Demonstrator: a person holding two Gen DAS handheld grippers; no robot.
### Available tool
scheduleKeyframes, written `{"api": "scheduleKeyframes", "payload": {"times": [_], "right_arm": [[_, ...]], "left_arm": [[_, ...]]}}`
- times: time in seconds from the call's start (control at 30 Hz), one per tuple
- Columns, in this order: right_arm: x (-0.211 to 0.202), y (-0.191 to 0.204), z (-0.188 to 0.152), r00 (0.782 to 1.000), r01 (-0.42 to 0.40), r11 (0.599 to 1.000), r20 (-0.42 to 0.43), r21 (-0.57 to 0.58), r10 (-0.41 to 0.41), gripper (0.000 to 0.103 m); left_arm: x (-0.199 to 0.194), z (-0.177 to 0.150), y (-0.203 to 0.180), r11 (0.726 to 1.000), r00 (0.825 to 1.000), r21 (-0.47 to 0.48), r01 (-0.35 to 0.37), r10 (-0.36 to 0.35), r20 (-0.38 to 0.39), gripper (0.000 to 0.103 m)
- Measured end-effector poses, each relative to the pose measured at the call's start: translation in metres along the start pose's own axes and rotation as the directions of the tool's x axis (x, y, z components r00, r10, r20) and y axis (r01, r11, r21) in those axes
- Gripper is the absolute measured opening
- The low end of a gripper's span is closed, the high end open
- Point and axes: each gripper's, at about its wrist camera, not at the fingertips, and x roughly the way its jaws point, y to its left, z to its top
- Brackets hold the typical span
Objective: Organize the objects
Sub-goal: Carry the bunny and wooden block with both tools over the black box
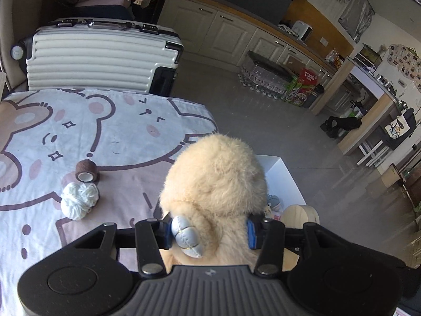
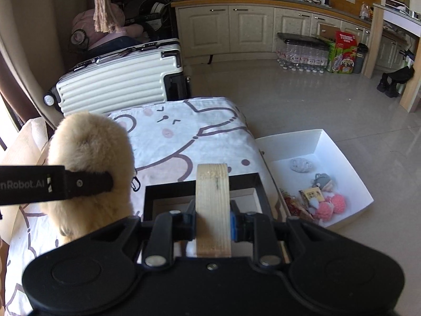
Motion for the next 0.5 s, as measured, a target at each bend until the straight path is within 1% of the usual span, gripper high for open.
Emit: {"api": "scheduleKeyframes", "payload": {"times": [0.17, 0.27, 0.4, 0.5], "right_arm": [[0.005, -0.021, -0.002, 1.000, 0.022, 1.000, -0.005, 0.022, -0.022, 0.024], [0.008, -0.035, -0.002, 0.999, 0.039, 0.998, -0.007, 0.041, -0.039, 0.024], [0.010, -0.052, -0.004, 0.998, 0.061, 0.996, -0.007, 0.071, -0.060, 0.024], [0.012, -0.063, -0.006, 0.998, 0.068, 0.994, -0.012, 0.082, -0.068, 0.024]], "left_arm": [[0.023, -0.005, -0.016, 0.999, 0.998, -0.009, 0.054, -0.054, -0.016, 0.049], [0.038, -0.008, -0.025, 0.996, 0.996, -0.031, 0.087, -0.088, -0.028, 0.049], [0.059, -0.012, -0.035, 0.992, 0.992, -0.060, 0.112, -0.115, -0.046, 0.049], [0.076, -0.016, -0.040, 0.990, 0.990, -0.075, 0.119, -0.123, -0.062, 0.049]]}}
